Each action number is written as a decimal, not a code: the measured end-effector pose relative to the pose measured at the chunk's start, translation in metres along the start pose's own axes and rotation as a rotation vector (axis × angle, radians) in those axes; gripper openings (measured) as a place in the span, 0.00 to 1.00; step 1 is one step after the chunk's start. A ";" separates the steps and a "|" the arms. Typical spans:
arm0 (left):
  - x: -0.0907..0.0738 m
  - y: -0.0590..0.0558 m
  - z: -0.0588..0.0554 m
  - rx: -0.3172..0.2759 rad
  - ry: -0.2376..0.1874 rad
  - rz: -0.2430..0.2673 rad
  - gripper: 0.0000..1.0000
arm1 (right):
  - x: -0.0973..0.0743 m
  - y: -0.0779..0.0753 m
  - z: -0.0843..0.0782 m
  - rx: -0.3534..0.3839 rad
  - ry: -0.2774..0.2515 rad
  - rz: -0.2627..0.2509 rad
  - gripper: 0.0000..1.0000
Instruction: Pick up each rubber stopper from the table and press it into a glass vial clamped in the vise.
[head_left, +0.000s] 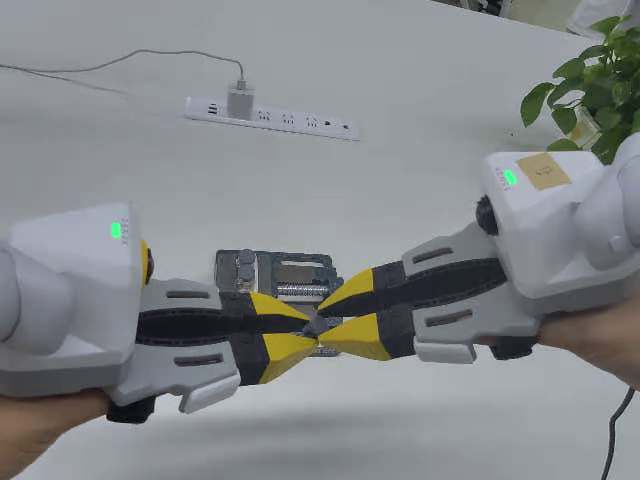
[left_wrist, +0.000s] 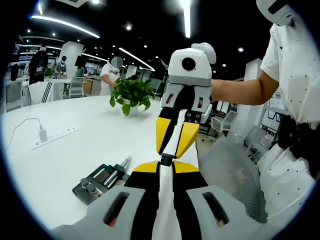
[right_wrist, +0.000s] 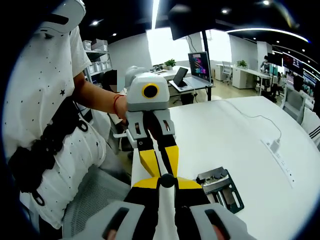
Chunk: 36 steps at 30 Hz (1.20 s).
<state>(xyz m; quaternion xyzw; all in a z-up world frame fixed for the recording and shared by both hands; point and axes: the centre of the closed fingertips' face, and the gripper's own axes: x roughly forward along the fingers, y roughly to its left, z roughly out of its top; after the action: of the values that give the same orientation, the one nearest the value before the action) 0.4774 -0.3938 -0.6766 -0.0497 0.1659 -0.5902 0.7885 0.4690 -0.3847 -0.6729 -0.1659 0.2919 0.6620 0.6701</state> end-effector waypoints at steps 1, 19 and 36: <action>0.000 0.000 0.000 0.000 -0.002 0.000 0.05 | 0.000 0.000 0.000 0.002 -0.001 0.000 0.06; -0.008 0.005 -0.009 0.037 0.014 0.023 0.06 | 0.009 -0.004 0.004 0.026 0.002 0.000 0.06; -0.041 0.039 -0.037 0.057 0.030 0.172 0.40 | 0.029 -0.043 0.016 0.056 0.049 -0.070 0.06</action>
<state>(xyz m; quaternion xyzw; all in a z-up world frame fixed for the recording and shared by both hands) 0.4908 -0.3393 -0.7139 -0.0038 0.1643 -0.5253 0.8349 0.5123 -0.3552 -0.6857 -0.1735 0.3206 0.6256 0.6897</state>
